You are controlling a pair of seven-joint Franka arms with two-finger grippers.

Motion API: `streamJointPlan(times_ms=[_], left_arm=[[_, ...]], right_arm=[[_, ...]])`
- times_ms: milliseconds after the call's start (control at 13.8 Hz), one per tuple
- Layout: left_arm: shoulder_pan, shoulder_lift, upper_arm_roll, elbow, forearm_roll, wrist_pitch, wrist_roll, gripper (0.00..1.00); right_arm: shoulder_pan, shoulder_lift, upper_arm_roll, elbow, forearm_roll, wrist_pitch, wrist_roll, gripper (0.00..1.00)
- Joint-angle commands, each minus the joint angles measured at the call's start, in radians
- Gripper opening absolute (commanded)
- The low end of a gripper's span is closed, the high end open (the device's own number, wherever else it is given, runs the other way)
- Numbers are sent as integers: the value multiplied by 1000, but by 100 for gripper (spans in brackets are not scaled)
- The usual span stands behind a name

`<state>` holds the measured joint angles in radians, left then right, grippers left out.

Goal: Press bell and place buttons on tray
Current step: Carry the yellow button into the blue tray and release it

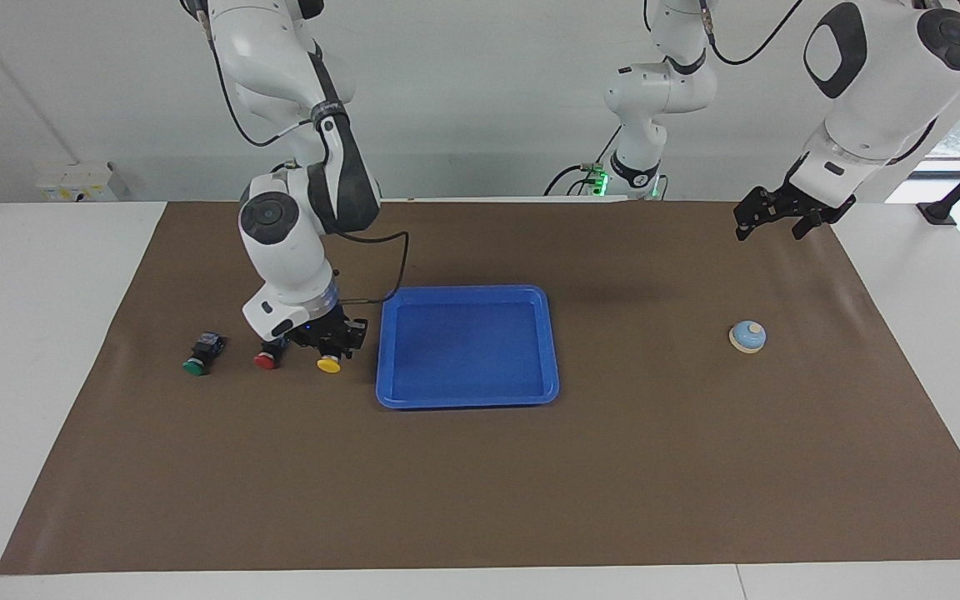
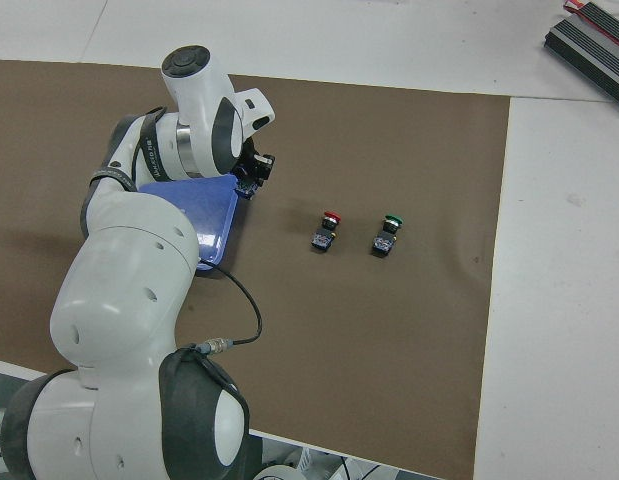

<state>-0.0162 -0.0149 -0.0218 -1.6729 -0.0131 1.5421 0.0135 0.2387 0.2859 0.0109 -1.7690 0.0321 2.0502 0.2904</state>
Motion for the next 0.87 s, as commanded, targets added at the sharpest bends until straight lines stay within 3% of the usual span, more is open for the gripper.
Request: streamJointPlan(times_ms=[0,218,435,798], left_arm=[[1,-5,0,4,5,3,-9,100],[1,-5,0,4,5,3,-9,100],[1,-5,0,4,5,3,-9,100],[1,-5,0,4,5,3,-9,100]], right_arm=[[80,48,1,56,19,-10,67,0],[139,70,1,34,17,42,141,0],[149,68,1,-67,17,158,142,0],[183,70,1,-145,15,258,168,0]])
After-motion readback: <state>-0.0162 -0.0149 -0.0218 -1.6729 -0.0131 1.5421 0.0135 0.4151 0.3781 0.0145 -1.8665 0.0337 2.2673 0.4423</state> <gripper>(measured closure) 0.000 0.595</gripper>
